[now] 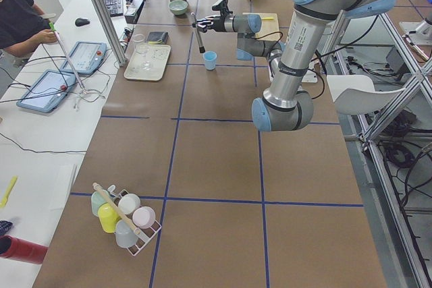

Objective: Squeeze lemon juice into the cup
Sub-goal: 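Lift the muddler out of the cup and carry it back toward its spot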

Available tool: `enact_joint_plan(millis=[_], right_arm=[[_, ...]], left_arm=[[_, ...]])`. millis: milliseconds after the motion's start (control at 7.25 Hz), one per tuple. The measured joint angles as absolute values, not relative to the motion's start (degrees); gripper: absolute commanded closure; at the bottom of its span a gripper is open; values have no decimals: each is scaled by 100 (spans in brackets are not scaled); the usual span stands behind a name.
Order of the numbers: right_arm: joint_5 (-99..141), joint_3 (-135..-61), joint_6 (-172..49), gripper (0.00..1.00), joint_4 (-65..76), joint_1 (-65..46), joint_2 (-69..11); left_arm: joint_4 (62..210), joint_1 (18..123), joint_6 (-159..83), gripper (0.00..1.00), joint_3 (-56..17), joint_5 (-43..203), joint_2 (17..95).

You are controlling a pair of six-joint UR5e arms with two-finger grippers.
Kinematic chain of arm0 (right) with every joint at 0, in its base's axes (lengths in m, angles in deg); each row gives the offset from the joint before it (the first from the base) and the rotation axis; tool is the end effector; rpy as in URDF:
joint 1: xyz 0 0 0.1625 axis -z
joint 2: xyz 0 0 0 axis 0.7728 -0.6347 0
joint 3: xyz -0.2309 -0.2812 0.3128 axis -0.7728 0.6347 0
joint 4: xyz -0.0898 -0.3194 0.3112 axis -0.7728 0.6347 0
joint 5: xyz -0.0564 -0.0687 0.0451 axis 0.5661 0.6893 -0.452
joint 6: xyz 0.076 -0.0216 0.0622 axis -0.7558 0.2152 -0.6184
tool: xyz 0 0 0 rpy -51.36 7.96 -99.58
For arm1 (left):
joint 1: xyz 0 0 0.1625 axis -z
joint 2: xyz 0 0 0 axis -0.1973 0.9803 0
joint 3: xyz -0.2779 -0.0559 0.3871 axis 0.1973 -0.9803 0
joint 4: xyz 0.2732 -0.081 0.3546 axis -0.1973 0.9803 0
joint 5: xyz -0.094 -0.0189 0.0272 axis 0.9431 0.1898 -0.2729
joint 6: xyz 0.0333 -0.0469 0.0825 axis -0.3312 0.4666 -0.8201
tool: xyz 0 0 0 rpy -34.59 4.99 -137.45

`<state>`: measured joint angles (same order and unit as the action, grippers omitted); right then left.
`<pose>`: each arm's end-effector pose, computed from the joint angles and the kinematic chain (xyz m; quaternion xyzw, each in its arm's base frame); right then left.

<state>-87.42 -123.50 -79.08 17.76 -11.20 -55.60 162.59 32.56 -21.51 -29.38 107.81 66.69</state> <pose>-0.1638 -0.4472 0.5051 -0.0181 -0.3932 -0.0219 0.9190 0.5226 -0.4157 0.1827 0.6230 0.3763 -0.0367 0.6847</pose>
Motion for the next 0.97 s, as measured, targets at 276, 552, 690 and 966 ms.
enact_joint_plan(millis=[276, 552, 690, 966], right_arm=[[-8740, -12460, -7923, 0, 1776, -1131, -5625], [-8722, -12505, -7928, 0, 1776, -1130, -5740], [-8718, -12504, -7928, 0, 1776, -1128, -5757], [-8719, -12493, -7928, 0, 1776, -1127, -5770]], left_arm=[[16156, 3721, -2149, 100, -2939, 11497, 6026], [16008, 4613, -1919, 100, -2939, 13145, 5539], [15666, 5039, -1630, 100, -2963, 14235, 5423], [14167, 5569, -1354, 100, -3243, 15821, 5257]])
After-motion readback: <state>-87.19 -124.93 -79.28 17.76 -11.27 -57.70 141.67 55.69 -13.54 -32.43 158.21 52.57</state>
